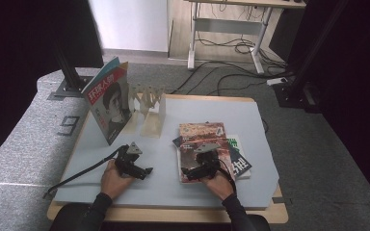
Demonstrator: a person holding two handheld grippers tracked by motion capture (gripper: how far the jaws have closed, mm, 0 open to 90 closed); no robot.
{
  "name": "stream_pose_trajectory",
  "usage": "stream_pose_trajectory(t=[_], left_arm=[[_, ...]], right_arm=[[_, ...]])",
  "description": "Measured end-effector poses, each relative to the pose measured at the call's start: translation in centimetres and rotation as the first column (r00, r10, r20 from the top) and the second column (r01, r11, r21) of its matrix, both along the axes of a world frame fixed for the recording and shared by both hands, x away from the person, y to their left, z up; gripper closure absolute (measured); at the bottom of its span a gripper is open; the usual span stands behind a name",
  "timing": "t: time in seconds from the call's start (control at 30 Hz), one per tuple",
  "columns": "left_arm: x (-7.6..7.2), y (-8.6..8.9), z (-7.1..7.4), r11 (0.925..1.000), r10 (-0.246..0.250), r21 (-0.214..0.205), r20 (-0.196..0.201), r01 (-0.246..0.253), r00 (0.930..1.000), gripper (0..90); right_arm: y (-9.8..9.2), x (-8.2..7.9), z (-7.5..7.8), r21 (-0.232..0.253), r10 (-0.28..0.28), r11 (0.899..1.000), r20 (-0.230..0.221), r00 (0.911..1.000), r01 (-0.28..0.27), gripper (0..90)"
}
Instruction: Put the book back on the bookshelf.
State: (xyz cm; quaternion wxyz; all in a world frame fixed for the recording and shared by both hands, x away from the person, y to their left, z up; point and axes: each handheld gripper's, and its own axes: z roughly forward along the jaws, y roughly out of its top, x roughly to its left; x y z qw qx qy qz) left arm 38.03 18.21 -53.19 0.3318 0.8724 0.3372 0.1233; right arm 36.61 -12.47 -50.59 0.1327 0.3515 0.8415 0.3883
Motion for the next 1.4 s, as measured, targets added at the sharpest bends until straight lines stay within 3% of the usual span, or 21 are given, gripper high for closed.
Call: stream_pose_trajectory(t=[0.33, 0.63, 1.4], left_arm=[[0.0, 0.0, 0.0, 1.0, 0.0, 0.0, 0.0, 0.0, 1.0, 0.0], [0.0, 0.0, 0.0, 1.0, 0.0, 0.0, 0.0, 0.0, 1.0, 0.0], [0.0, 0.0, 0.0, 1.0, 0.0, 0.0, 0.0, 0.0, 1.0, 0.0]], right_arm=[[1.8, -0.3, -0.3, -0.072, 0.001, 0.997, 0.054, 0.9985, 0.003, 0.0], [2.1, -0.6, -0.6, -0.147, 0.017, 0.989, 0.098, 0.9951, -0.003, 0.3], [-1.1, -1.2, -0.5, -0.128, -0.01, 0.992, 0.085, 0.9963, 0.021, 0.1]])
